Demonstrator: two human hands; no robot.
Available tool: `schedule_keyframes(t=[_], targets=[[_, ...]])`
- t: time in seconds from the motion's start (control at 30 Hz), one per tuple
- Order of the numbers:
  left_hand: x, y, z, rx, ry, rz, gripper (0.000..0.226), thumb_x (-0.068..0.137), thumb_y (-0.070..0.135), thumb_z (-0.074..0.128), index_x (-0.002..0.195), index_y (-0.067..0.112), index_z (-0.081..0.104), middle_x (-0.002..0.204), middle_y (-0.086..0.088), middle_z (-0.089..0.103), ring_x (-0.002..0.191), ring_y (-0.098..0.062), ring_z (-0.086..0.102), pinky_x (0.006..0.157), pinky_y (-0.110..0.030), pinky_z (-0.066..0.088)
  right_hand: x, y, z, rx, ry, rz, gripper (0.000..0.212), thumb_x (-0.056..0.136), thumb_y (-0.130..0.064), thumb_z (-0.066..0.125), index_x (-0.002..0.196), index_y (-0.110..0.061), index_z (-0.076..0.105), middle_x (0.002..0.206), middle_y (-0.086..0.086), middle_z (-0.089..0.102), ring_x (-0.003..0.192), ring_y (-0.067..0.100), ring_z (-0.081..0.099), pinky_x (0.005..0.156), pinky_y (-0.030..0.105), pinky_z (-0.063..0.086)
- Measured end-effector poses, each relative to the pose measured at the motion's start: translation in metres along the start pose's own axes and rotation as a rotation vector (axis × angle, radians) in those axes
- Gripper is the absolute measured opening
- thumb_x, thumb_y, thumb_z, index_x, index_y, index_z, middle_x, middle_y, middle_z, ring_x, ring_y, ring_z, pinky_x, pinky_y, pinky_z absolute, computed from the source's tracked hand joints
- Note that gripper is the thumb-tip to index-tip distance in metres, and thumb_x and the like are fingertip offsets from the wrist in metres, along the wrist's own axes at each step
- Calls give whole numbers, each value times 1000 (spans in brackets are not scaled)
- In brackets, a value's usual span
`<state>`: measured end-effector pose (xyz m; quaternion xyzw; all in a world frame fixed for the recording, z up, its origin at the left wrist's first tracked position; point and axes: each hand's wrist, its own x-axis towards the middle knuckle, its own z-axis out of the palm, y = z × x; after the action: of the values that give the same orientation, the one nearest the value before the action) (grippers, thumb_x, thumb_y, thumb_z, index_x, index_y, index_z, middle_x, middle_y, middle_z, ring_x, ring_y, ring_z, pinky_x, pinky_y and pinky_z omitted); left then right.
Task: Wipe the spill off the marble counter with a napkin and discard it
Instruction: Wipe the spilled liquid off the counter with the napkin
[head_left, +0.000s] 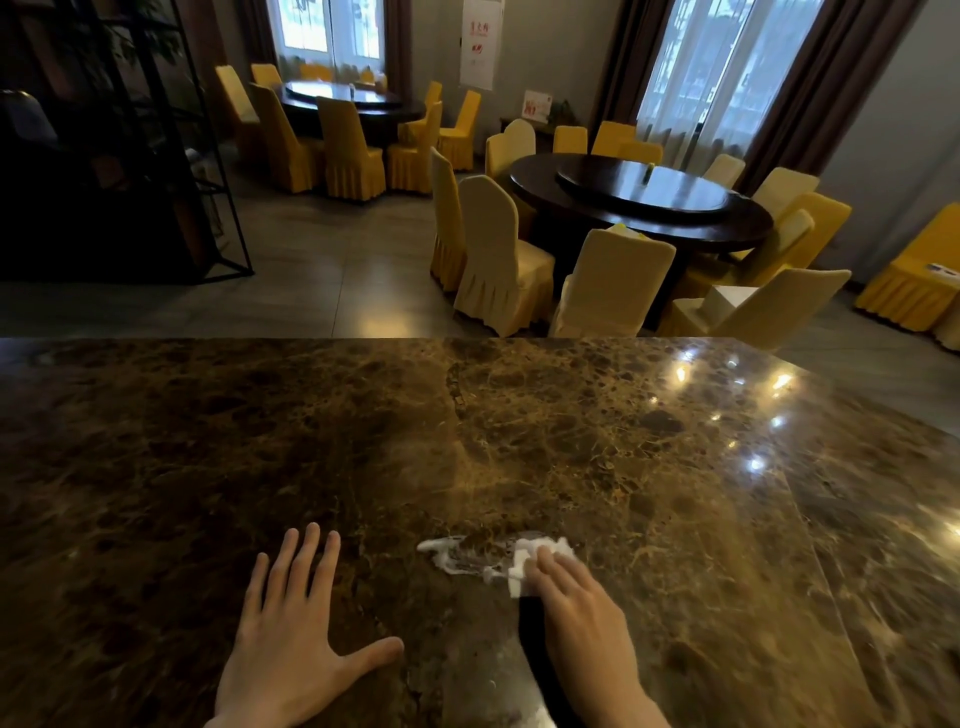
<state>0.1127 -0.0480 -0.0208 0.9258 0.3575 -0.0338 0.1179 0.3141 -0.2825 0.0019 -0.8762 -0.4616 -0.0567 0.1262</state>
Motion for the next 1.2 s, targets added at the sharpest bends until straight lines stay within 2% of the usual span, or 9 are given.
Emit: schedule_keyframes(t=[0.17,0.27,0.4,0.5,0.63,0.77,0.97,1.1,1.2], targets=[[1,1,-2,18,-16,-3,144,48,116,11,153,26,-27,165,3,-30,152,-19,-32,128,-51,-13,21,35,-2,1,37,313,22,93,-6,62,109,-19,69,128,-5,62,129,20,52,79,32,54],[1,2,-4,36,-38,-7,144,47,116,8,152,26,-29,164,2,-32,151,-19,-32,129,-51,-13,29,14,5,48,61,275,37,93,-1,56,123,-19,66,140,-8,56,136,18,42,95,29,50],[1,4,-7,60,-62,-14,144,45,116,4,150,25,-34,163,1,-35,150,-20,-34,128,-50,-14,21,-29,13,215,2,43,40,92,-4,62,127,-21,64,146,-10,53,142,12,39,96,27,51],[1,5,-9,56,-84,-18,144,45,116,4,150,25,-34,164,1,-34,151,-20,-34,128,-51,-14,7,-32,8,245,-18,-107,31,84,-19,80,111,-32,72,130,-18,65,129,4,54,86,19,55],[0,6,-9,66,-91,-20,145,45,116,4,150,24,-34,164,0,-35,151,-21,-34,128,-51,-14,8,9,-4,195,63,164,16,91,-27,74,106,-33,75,129,-13,66,119,11,62,82,29,58],[0,8,-11,71,-98,-22,146,42,116,0,150,24,-34,162,0,-37,150,-21,-34,128,-51,-14,21,27,-6,84,29,341,10,87,-11,74,87,-21,75,110,-3,67,103,25,62,64,37,53],[0,5,-10,59,-83,-9,145,44,116,3,150,25,-34,163,1,-36,151,-20,-34,128,-50,-14,20,-29,10,163,-30,54,20,73,-16,84,85,-28,73,98,-16,68,94,10,62,59,18,46],[0,4,-7,30,-56,4,143,48,116,8,153,27,-31,164,2,-35,150,-18,-36,128,-50,-15,23,-41,3,263,-23,63,21,74,-8,80,82,-25,71,84,-11,70,83,14,63,58,26,45],[-2,2,-4,28,-38,-11,143,48,116,9,153,27,-30,165,4,-34,149,-17,-37,128,-49,-17,43,-53,-8,332,64,70,35,72,3,77,97,-20,75,94,-5,75,86,20,65,63,35,54]])
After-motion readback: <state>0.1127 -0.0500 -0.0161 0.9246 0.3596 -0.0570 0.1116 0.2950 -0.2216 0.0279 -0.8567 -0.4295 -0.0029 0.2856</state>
